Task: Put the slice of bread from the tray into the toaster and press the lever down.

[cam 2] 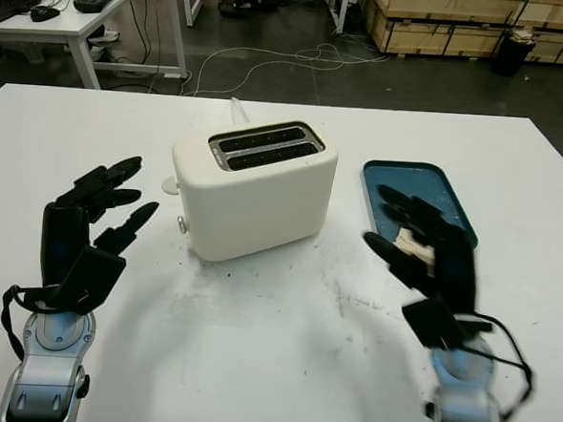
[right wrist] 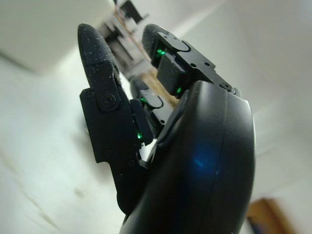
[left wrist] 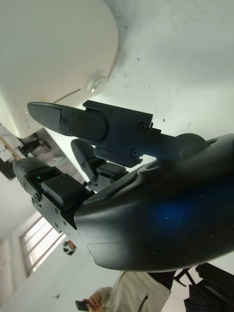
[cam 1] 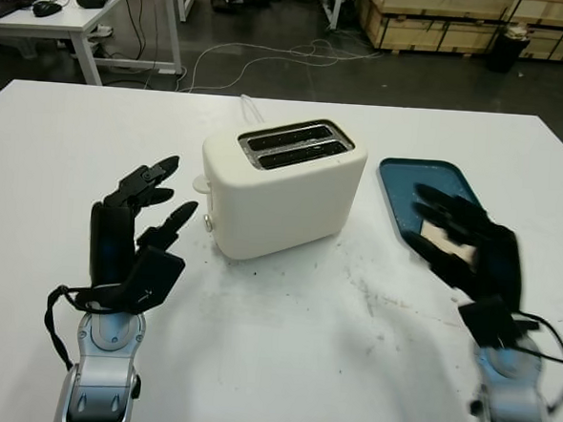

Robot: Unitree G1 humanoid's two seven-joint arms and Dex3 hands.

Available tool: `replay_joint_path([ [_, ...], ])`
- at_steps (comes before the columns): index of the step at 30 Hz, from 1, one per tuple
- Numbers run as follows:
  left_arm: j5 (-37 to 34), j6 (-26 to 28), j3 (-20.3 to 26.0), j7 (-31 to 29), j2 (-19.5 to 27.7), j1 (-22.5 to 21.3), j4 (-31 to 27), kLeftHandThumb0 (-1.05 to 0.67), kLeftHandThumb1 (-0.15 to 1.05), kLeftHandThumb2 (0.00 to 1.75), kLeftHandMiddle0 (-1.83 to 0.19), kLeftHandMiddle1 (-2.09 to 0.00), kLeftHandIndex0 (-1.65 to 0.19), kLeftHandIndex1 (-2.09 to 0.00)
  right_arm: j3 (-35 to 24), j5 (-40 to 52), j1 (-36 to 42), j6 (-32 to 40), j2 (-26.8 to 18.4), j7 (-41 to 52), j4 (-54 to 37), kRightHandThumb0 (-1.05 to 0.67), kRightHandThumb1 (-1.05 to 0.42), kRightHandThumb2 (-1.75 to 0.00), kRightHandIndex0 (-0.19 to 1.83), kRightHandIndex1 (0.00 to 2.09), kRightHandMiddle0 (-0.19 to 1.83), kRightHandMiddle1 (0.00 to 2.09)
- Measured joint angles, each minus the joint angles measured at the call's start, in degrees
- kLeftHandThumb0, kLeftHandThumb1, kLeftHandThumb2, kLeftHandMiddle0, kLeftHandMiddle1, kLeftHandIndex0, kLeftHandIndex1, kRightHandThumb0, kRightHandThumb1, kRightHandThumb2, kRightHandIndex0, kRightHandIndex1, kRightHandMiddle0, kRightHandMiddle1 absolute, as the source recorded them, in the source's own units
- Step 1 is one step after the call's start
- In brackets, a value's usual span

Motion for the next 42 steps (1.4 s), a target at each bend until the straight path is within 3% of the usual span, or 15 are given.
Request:
replay_joint_path([
  [3,0.0,-0.3,0.0,0.0,0.0,-0.1,0.1,-0.48,0.92,0.07,-0.51,-0.82,-0.73,-0.08,-0.9,-7.9,1.9,-0.4,-3.7,-4.4,-0.5,-0.6,-0.88,0.0,0.55,0.0,0.53,0.0],
  [10,-0.2,-0.3,-0.1,-0.3,0.0,-0.5,0.1,-0.48,0.92,0.08,-0.5,-0.83,-0.73,-0.07,-0.5,-16.3,2.6,-0.4,-9.8,-11.1,6.4,-0.62,-0.86,0.0,0.45,0.0,0.44,0.0],
  [18,-0.7,-0.3,-0.1,-0.7,0.0,-1.0,0.1,-0.46,0.92,0.07,-0.49,-0.83,-0.73,-0.07,4.0,-27.8,2.3,9.3,-15.2,-14.7,10.1,-0.61,-0.83,0.0,0.34,0.0,0.33,0.0],
  [25,-1.2,-0.3,-0.2,-0.7,0.0,-1.1,0.1,-0.46,0.92,0.07,-0.48,-0.85,-0.73,-0.06,9.6,-30.7,-2.0,12.7,-18.1,-17.2,19.5,-0.65,-0.82,0.0,0.28,0.0,0.29,0.0],
  [30,-1.2,-0.3,-0.2,-0.8,0.1,-1.1,0.1,-0.47,0.92,0.08,-0.47,-0.86,-0.73,-0.06,14.0,-31.3,-6.2,13.0,-19.4,-24.0,28.2,-0.59,-0.81,0.0,0.29,0.01,0.31,0.01],
  [42,-1.4,-0.8,-0.2,-0.9,0.2,-1.1,0.1,-0.47,0.92,0.08,-0.47,-0.9,-0.74,-0.06,23.1,-31.9,-13.4,15.7,-20.3,-34.9,39.6,-0.47,-0.85,-0.01,0.3,0.01,0.31,0.0],
])
